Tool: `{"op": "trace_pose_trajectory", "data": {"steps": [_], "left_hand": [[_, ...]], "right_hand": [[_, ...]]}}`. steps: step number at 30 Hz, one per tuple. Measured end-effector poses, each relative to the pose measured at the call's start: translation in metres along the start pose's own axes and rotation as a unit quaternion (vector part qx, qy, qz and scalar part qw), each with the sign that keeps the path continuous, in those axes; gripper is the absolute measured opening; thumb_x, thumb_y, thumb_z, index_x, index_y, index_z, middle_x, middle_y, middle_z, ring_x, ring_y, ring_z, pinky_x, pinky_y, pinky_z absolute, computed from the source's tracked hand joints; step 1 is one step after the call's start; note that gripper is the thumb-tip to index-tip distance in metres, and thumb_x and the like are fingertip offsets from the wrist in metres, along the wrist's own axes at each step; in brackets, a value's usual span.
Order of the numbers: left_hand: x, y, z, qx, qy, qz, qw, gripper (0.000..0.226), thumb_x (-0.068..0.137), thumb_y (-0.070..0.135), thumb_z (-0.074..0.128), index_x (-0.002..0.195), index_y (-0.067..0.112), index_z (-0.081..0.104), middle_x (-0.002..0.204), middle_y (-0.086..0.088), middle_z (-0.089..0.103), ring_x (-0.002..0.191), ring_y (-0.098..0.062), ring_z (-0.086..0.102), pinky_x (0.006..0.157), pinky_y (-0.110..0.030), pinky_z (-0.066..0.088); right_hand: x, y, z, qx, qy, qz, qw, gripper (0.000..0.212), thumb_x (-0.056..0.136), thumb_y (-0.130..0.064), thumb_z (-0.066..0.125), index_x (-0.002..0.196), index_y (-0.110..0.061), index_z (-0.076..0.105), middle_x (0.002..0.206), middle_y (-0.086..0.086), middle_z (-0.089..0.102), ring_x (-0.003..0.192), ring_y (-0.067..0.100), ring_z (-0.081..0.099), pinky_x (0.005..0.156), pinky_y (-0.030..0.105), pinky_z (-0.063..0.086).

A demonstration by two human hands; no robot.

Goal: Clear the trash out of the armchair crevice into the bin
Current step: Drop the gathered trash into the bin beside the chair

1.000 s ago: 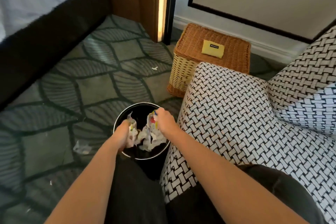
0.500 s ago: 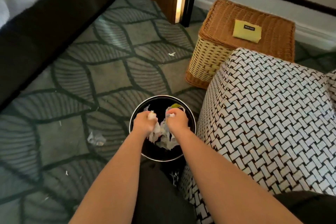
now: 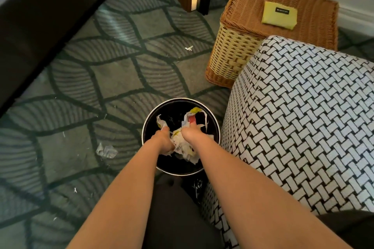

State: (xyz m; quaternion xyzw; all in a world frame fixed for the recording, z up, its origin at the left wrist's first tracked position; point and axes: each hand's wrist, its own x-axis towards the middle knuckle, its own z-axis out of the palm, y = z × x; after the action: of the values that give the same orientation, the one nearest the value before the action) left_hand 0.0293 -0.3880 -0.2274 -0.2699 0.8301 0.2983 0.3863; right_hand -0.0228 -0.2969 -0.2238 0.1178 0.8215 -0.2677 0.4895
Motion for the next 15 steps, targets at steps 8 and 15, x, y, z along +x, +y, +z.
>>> {"op": "trace_pose_trajectory", "data": {"steps": [8,15], "left_hand": [[-0.017,0.008,-0.017,-0.035,0.133,0.058,0.989,0.048,0.093,0.026,0.051,0.135,0.007,0.041,0.137,-0.019,0.044,0.125,-0.033,0.042,0.102,-0.035,0.035],[-0.060,0.040,-0.022,-0.083,0.185,0.154,0.967,0.021,0.095,0.019,0.048,0.109,0.009,0.061,0.108,-0.010,0.065,0.100,-0.024,0.058,0.082,-0.029,0.040]], "right_hand": [[-0.017,-0.002,-0.024,0.042,0.077,-0.098,0.991,0.029,0.095,-0.015,0.035,0.106,-0.006,0.060,0.098,0.009,0.058,0.090,0.025,0.054,0.079,0.033,0.042],[-0.074,0.004,-0.083,0.149,0.081,-0.238,0.956,0.022,0.093,-0.011,0.044,0.095,-0.016,0.065,0.096,0.007,0.064,0.097,0.022,0.060,0.083,0.031,0.048]]}}
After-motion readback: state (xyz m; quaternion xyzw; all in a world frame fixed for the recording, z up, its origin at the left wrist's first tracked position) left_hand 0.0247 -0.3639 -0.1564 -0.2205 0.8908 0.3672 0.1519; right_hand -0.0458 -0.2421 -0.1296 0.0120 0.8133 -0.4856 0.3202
